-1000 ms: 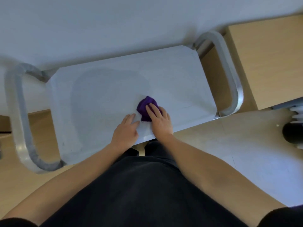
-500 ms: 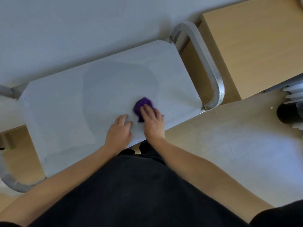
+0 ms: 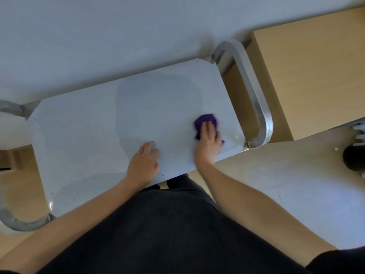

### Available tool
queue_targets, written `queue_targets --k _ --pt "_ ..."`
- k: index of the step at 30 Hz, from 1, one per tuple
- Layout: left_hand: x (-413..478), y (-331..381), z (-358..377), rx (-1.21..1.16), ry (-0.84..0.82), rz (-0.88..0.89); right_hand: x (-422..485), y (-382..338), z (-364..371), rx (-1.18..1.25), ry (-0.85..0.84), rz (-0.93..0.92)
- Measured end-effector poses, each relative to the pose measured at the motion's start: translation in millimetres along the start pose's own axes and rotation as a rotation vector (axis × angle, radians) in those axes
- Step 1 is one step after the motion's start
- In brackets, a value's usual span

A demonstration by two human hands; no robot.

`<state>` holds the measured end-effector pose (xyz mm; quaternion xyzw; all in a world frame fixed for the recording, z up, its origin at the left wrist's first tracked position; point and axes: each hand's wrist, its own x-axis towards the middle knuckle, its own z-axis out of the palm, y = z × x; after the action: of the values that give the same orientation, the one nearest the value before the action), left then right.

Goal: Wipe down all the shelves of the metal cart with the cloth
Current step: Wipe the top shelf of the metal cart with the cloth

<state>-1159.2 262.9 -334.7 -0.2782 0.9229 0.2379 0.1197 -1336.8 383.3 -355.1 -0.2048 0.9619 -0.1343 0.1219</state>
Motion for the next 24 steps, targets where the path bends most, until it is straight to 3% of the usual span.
queue_targets --k 3,6,9,13,15,17,21,22,24 --pt "7.4 5.9 -0.8 0.003 0.014 -0.016 -23.9 -20.1 12.8 -0.051 -0.157 -0.396" --pt "12.7 8.3 -1.4 -0.001 0.022 -0.024 12.5 -2.3 1.3 -0.133 -0.154 -0.547" --pt "14.1 9.8 0.2 -0.009 0.033 -0.054 71.7 26.3 -21.2 -0.184 -0.120 -0.395" --pt "14.5 13.9 4.2 -0.052 0.060 -0.103 108.2 17.9 -31.9 -0.071 -0.030 0.106" --pt "14.6 16.8 6.1 -0.063 0.066 -0.120 91.0 -16.1 -16.2 -0.094 -0.038 0.129" --pt "15.5 18.4 7.3 -0.072 0.087 -0.129 65.3 -44.2 2.3 -0.094 -0.103 -0.075" --pt "19.4 16.9 8.2 -0.072 0.095 -0.155 76.1 -43.9 4.4 -0.175 -0.246 -0.775" --pt "20.3 17.0 8.0 -0.075 0.097 -0.167 97.1 -36.0 1.8 -0.194 -0.241 -0.846" --pt "21.7 19.0 7.6 -0.086 0.100 -0.193 142.7 -19.6 -4.4 -0.216 -0.173 -0.789"
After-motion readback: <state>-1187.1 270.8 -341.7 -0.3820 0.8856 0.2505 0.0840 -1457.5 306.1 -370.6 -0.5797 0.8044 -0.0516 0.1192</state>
